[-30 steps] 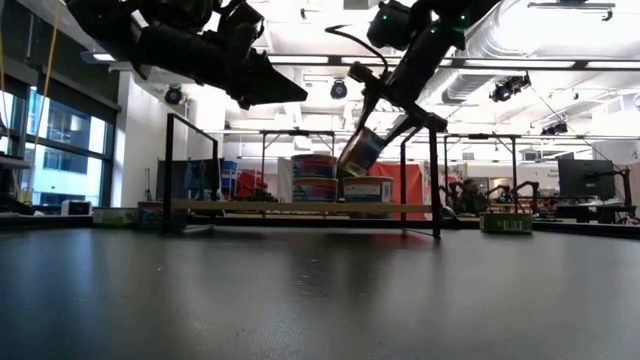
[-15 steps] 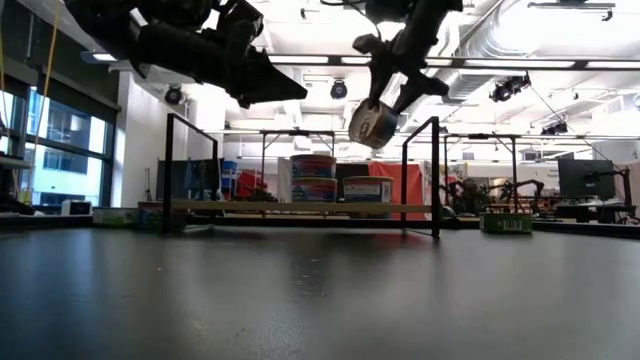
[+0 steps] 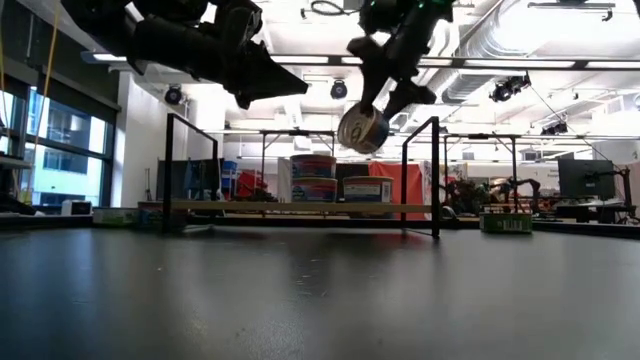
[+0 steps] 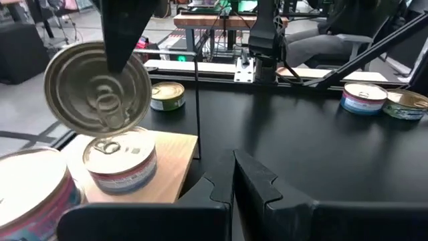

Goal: Stack canned seafood by type on shelf
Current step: Stack the left blue-pink tuna can on top of the other blue-pink tuna can on the shelf

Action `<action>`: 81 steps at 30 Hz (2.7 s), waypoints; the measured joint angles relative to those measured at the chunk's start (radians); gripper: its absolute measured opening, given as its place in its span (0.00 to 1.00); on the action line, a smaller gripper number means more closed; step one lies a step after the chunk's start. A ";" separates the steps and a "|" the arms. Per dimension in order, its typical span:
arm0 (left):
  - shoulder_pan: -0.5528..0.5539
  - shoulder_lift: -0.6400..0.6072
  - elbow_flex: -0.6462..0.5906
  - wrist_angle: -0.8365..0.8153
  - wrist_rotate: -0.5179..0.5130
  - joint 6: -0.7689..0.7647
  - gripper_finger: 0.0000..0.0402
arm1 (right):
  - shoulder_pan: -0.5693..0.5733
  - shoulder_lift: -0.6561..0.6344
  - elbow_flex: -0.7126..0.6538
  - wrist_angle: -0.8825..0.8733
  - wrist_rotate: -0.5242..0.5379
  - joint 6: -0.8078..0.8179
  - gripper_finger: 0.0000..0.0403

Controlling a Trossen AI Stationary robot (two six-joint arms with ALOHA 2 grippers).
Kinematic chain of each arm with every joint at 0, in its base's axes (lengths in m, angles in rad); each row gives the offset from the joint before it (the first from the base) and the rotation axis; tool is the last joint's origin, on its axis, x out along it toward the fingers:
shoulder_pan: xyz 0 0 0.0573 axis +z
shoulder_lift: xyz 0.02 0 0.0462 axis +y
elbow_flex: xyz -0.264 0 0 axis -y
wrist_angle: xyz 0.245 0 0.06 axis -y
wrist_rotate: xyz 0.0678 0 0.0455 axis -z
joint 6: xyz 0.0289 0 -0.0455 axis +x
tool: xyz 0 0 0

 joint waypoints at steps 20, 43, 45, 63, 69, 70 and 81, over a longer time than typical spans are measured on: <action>-0.062 0.000 0.000 -0.058 0.000 -0.031 0.00 | 0.001 0.105 -0.001 0.050 -0.011 0.141 0.48; -0.062 0.000 0.000 -0.061 0.000 -0.049 0.00 | 0.002 0.103 -0.001 0.029 -0.006 0.160 0.66; -0.062 0.000 0.000 -0.065 0.000 -0.049 0.00 | 0.002 0.103 -0.001 0.029 0.005 0.160 0.68; -0.061 -0.001 0.000 -0.096 0.000 -0.048 0.00 | 0.000 0.103 -0.001 0.056 0.102 0.167 0.69; -0.061 -0.001 0.000 -0.096 0.000 -0.047 0.00 | -0.001 0.103 -0.001 0.132 0.124 0.163 0.69; -0.061 -0.001 0.000 -0.096 0.000 -0.047 0.00 | -0.001 0.103 -0.001 0.142 0.124 0.159 0.69; -0.061 -0.001 0.001 -0.088 -0.001 -0.060 0.00 | -0.056 0.021 -0.001 0.186 0.081 0.070 0.68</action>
